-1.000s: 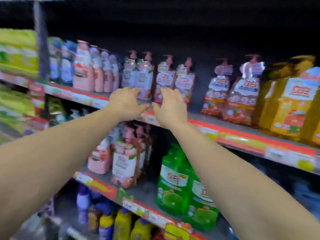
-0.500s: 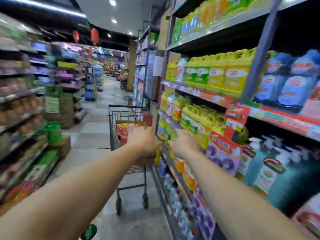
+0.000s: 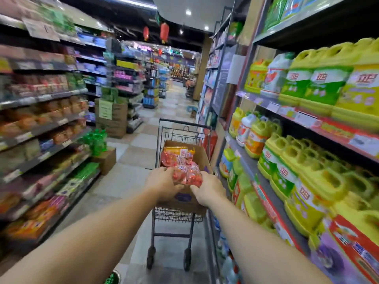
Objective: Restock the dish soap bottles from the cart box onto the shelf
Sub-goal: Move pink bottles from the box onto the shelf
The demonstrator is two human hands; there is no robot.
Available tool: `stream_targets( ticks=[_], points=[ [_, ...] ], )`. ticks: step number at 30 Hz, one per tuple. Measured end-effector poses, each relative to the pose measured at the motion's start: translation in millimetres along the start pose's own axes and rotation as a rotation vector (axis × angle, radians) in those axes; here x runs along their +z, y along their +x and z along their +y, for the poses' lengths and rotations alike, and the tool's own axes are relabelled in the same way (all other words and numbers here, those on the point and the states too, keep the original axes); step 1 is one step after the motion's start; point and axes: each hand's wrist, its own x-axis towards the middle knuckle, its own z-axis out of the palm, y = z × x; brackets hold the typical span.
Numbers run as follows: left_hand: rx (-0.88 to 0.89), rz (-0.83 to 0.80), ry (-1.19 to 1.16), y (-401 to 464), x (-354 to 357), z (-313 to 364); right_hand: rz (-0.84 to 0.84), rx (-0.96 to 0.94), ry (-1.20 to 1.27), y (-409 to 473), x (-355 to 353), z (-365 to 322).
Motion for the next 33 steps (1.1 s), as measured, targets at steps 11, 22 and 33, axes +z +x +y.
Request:
stream_targets(
  ticks=[11,22,33],
  points=[
    [-0.106,-0.078,-0.015,153.7,19.3,-71.8,-0.159,-0.065,0.077,171.6,79.6,-43.2],
    [-0.038,-0.272,-0.074,350.7,23.4,-155.7,-0.265,0.169,0.205,333.3,143.6,-86.2],
    [0.01,-0.361,-0.026,493.2,98.6,-158.1,-0.284,0.318,0.231,450.1,185.5,-36.8]
  ],
)
